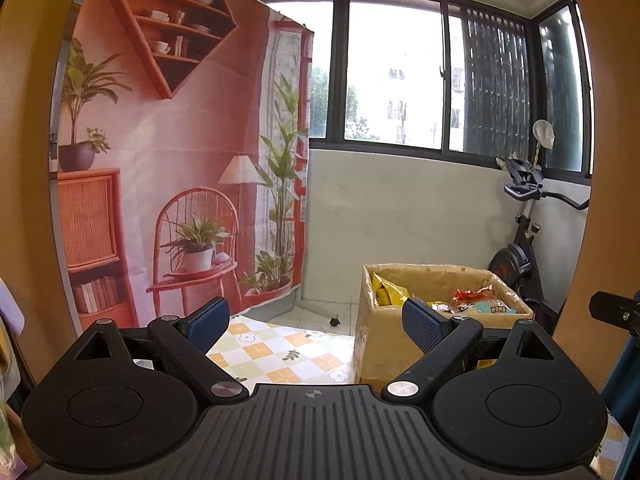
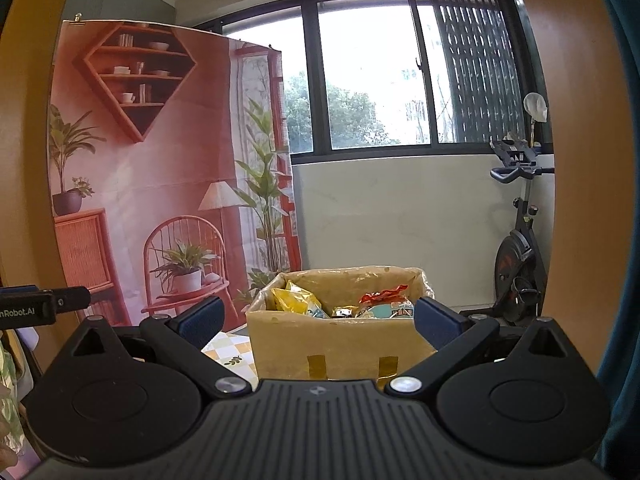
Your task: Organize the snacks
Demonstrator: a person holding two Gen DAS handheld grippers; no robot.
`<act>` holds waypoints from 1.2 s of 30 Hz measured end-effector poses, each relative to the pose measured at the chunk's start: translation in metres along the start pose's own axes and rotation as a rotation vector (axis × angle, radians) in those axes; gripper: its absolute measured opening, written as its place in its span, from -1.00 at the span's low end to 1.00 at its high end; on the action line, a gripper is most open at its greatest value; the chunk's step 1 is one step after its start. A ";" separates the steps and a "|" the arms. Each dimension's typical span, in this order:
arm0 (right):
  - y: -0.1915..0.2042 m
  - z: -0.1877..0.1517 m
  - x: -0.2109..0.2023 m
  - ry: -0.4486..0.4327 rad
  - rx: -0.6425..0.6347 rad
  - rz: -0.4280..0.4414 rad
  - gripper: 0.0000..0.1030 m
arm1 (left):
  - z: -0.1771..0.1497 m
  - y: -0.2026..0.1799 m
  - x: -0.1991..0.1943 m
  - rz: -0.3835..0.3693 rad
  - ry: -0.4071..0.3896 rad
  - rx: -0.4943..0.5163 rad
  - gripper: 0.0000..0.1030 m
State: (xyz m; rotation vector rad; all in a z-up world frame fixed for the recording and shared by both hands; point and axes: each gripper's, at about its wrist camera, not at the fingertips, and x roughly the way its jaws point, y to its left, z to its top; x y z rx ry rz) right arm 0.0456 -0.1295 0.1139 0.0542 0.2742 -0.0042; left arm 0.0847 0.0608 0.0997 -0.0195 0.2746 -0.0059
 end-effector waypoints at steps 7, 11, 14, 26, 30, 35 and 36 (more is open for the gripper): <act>-0.005 0.000 0.002 0.007 0.009 -0.011 1.00 | -0.002 -0.001 0.002 0.007 0.007 0.003 0.84; -0.005 -0.001 0.003 0.010 0.008 -0.014 1.00 | 0.000 0.000 0.003 0.007 0.010 0.002 0.84; -0.004 -0.001 0.003 0.009 0.006 -0.015 1.00 | 0.000 0.000 0.003 0.011 0.010 0.004 0.84; -0.007 -0.003 0.002 0.005 0.004 -0.018 1.00 | 0.000 -0.002 0.002 0.010 0.014 0.003 0.84; -0.006 -0.005 0.002 0.007 0.004 -0.022 1.00 | 0.000 -0.002 0.003 0.003 0.014 0.007 0.84; -0.004 -0.006 0.005 0.013 0.004 -0.023 1.00 | -0.001 0.001 0.003 -0.001 0.015 0.011 0.84; -0.004 -0.007 0.005 0.015 0.005 -0.024 1.00 | -0.001 0.001 0.003 -0.002 0.016 0.011 0.84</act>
